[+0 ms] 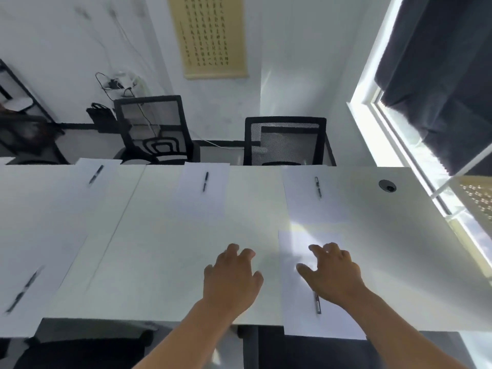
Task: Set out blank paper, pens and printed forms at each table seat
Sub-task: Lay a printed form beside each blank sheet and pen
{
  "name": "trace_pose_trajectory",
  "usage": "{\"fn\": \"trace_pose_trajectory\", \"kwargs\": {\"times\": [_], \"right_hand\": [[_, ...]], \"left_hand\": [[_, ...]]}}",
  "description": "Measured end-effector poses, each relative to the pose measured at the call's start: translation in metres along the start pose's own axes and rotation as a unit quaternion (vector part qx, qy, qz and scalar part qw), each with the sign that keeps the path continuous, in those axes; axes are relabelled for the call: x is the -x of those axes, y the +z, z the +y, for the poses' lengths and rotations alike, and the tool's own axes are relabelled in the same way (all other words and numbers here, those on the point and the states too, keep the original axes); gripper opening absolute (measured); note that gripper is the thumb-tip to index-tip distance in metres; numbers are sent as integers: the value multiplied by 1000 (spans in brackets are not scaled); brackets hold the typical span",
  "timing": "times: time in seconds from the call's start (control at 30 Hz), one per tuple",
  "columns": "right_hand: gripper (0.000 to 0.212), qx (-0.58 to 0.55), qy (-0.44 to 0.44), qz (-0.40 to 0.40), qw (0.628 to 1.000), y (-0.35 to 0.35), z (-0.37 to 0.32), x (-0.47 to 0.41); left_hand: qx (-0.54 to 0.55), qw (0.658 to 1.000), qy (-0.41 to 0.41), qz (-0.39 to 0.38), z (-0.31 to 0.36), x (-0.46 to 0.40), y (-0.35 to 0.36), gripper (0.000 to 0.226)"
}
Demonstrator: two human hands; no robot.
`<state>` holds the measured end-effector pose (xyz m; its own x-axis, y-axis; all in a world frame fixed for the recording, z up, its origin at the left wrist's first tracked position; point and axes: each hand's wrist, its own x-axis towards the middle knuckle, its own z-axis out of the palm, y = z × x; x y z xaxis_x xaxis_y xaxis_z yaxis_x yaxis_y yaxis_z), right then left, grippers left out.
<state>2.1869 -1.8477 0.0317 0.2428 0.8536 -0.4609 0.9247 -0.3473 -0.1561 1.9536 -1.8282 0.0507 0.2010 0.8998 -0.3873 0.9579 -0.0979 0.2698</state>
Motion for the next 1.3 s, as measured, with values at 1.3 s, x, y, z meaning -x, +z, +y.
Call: {"fn": "trace_pose_trajectory", "kwargs": {"times": [1.3], "right_hand": [[97,112,-609,33,784,-15,-313,425]], "left_hand": [[-25,846,-454,280,-162,555,-88,72]]}}
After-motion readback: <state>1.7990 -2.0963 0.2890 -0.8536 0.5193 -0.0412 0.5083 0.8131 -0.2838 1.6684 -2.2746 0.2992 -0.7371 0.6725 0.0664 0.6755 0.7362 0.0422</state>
